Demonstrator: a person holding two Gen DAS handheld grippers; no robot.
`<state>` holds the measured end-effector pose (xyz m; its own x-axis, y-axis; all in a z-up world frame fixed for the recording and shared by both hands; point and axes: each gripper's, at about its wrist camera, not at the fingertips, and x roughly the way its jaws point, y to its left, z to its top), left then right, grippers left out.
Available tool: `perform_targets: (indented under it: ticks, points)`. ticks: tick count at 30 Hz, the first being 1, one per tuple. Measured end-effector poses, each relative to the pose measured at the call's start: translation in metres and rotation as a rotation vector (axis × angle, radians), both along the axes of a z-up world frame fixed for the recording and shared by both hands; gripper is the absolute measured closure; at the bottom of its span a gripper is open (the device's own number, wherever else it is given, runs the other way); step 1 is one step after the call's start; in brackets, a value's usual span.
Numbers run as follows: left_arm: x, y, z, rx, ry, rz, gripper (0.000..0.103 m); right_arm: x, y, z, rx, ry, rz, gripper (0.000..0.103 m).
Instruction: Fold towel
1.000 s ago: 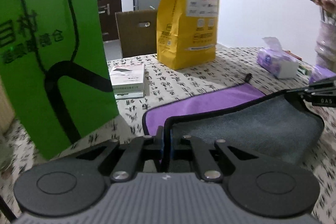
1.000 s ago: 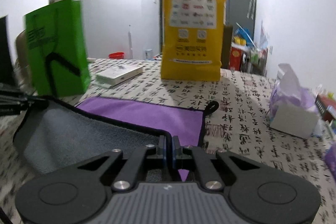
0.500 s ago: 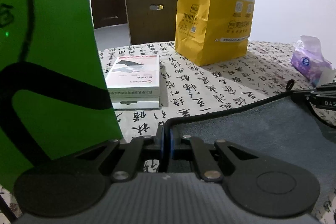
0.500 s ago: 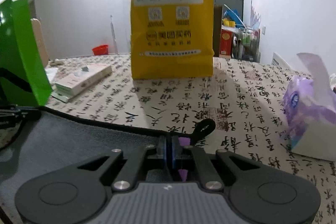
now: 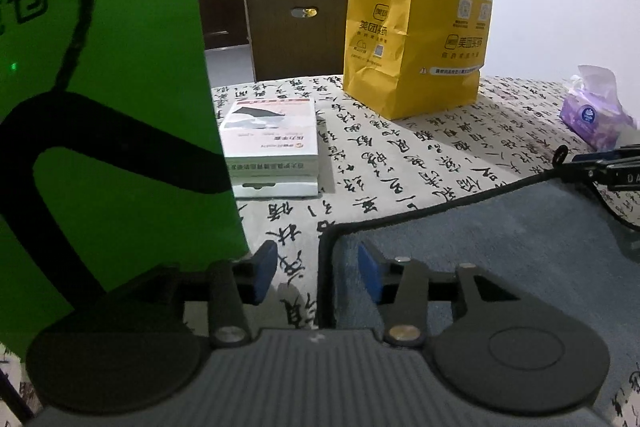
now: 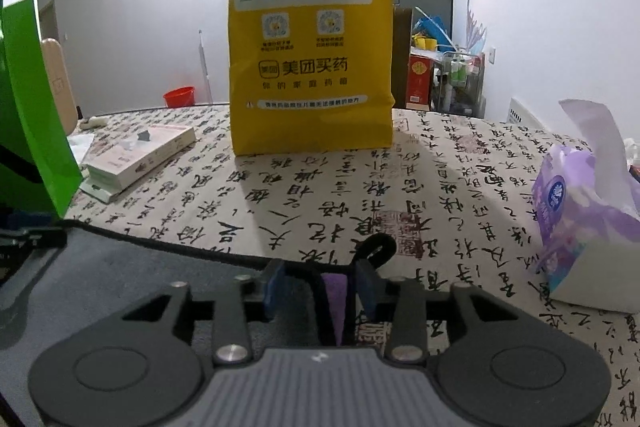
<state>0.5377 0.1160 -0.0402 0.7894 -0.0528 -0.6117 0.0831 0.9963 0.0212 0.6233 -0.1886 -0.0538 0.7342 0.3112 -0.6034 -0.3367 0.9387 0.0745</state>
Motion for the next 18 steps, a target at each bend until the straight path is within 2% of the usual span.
perform_targets:
  ticks: [7, 9, 10, 11, 14, 18]
  points:
    - [-0.021, 0.005, 0.009, -0.027, -0.013, 0.023, 0.04, -0.019, -0.009, 0.014, 0.023, -0.012, 0.004, 0.05]
    - [-0.03, 0.004, 0.013, -0.032, -0.019, 0.027, 0.028, -0.026, -0.01, 0.017, 0.024, -0.019, 0.001, 0.044]
    - [-0.034, 0.003, 0.014, -0.033, -0.021, 0.03, 0.017, -0.031, -0.011, 0.02, 0.026, -0.023, -0.003, 0.039]
    - [-0.039, 0.002, 0.016, -0.033, -0.023, 0.037, 0.013, -0.036, -0.011, 0.021, 0.029, -0.026, -0.007, 0.034]
    - [-0.054, -0.001, 0.021, -0.029, -0.038, 0.045, 0.009, -0.05, -0.011, 0.026, 0.04, -0.032, -0.001, 0.025]
    - [-0.074, -0.004, 0.027, -0.029, -0.049, 0.055, 0.008, -0.07, -0.01, 0.033, 0.049, -0.047, 0.017, 0.021]
